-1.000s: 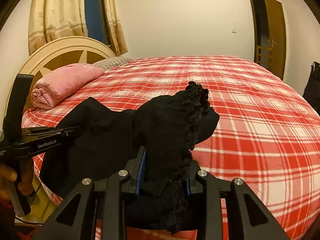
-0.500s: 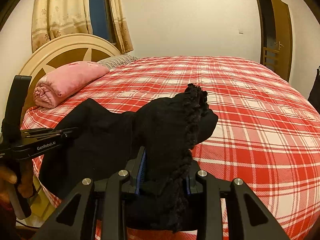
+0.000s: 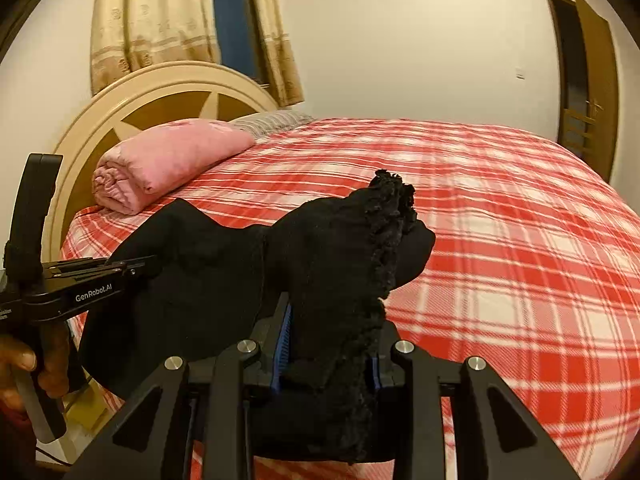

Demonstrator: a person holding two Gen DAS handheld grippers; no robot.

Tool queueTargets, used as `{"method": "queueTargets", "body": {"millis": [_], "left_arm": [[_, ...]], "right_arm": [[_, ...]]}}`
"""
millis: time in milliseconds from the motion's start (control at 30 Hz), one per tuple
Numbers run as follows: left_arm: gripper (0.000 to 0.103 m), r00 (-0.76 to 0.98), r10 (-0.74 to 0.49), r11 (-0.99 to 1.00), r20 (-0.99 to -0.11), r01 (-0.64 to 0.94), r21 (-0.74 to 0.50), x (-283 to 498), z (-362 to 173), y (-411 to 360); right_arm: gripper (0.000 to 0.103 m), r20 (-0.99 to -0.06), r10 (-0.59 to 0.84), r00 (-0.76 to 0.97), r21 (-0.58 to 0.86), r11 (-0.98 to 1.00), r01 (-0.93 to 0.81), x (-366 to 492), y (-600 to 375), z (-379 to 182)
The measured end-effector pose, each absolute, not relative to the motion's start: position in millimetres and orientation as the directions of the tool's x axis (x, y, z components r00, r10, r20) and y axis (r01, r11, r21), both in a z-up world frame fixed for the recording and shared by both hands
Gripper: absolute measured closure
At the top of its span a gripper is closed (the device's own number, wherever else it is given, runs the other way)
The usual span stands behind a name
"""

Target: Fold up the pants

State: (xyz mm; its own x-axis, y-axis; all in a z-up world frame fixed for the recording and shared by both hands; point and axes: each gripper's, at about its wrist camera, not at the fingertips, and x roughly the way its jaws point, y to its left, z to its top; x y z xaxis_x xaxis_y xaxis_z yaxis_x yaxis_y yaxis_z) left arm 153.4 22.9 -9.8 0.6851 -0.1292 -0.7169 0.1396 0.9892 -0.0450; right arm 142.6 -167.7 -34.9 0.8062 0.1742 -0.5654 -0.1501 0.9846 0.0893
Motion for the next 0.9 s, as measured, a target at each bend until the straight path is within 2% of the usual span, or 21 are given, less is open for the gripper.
{"method": "queueTargets", "body": {"millis": [567, 900], "left_arm": [[0.091, 0.735, 0.056, 0.997, -0.676, -0.081, -0.006, 182, 3, 107], [0.091, 0.695, 0.150, 0.983, -0.703, -0.178, 0.034, 206, -30, 134]], "right_arm": [[0.071, -0.547, 0.321, 0.773, 0.055, 0.935, -0.350, 233, -76, -33], [0.071, -0.636, 0.264, 0.725, -0.036, 0.928, -0.370, 280, -50, -84]]}}
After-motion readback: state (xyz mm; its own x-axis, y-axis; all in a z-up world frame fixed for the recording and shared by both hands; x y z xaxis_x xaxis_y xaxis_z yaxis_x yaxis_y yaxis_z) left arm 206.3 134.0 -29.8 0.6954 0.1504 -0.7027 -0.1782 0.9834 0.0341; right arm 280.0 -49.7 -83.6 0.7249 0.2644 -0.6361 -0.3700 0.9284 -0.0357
